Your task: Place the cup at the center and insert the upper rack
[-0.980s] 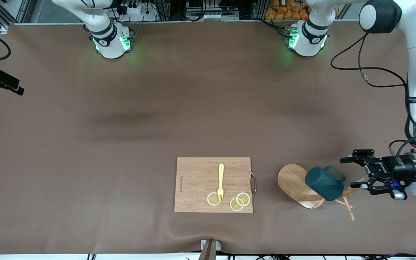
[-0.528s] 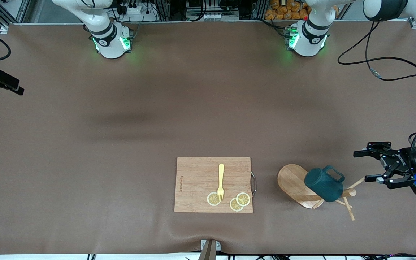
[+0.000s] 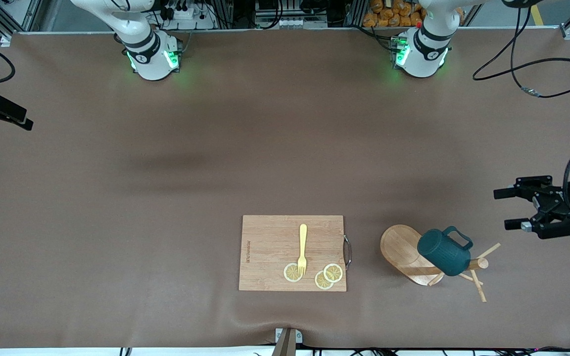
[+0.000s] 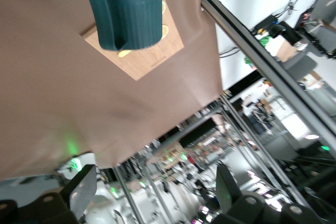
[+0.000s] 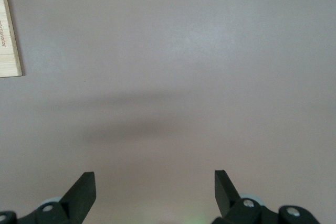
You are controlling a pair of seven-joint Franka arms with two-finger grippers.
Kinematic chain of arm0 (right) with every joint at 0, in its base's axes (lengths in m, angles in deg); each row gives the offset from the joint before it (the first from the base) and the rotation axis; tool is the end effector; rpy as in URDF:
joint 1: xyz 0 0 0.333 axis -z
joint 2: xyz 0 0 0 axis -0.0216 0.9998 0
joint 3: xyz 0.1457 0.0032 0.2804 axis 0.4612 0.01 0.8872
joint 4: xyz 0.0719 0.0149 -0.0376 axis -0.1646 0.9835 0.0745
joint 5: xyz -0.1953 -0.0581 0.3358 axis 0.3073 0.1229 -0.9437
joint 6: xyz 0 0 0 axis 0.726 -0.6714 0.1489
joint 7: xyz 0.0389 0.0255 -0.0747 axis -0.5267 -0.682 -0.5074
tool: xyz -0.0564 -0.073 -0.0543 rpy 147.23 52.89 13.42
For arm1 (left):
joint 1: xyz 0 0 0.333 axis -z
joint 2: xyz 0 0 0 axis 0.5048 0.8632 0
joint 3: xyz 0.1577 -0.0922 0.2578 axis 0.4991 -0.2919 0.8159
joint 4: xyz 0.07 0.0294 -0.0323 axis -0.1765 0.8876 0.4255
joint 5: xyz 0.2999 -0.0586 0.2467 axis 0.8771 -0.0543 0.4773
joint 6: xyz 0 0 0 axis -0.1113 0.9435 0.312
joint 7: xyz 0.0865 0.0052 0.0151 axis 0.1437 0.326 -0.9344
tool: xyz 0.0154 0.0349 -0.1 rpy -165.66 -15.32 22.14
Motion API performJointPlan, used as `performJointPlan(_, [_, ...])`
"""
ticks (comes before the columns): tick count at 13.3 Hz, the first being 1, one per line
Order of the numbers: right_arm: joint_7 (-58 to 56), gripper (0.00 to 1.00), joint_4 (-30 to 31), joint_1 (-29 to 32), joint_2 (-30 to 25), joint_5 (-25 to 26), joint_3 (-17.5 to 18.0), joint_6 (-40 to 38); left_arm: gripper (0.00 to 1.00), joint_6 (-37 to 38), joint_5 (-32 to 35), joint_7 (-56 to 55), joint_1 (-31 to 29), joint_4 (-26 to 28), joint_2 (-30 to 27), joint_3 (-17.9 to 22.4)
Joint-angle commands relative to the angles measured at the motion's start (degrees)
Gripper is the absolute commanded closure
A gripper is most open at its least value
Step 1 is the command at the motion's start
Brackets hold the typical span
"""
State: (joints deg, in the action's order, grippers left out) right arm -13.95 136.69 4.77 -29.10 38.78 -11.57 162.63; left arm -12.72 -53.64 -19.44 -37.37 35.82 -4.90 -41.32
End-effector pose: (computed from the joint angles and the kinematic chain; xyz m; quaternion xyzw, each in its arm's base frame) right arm 0.5358 -0.0528 0.6287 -0.9990 0.0360 0.0249 0.0107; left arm 0.6960 0.0359 0.5165 0.7757 0.3795 -0.2246 0.4514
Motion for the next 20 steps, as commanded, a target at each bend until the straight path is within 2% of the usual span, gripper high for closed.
performJointPlan(1, [-0.65, 0.00, 0.48, 0.34, -1.10, -0.34, 0.08, -0.42, 0.00, -0.07, 6.58, -0.04, 2.65, 1.25, -4.31, 0.09])
performJointPlan(8, [-0.65, 0.00, 0.48, 0.34, -1.10, -0.34, 0.08, -0.42, 0.00, -1.30, 20.48, 2.94, 9.42, 1.25, -9.50, 0.00])
performJointPlan(12, [-0.74, 0.00, 0.48, 0.43, -1.10, -0.34, -0.01, -0.42, 0.00, -1.30, 36.45, 9.09, 15.03, 1.42, -11.18, -0.09])
performJointPlan(17, [-0.74, 0.00, 0.48, 0.43, -1.10, -0.34, -0.01, -0.42, 0.00, -1.21, 54.04, 9.19, 23.30, 1.51, -11.44, -0.09])
performJointPlan(20, [-0.74, 0.00, 0.48, 0.34, -1.10, -0.34, -0.01, -0.42, 0.00, -1.21, 56.71, 9.37, 23.49, 1.51, -11.79, -0.17])
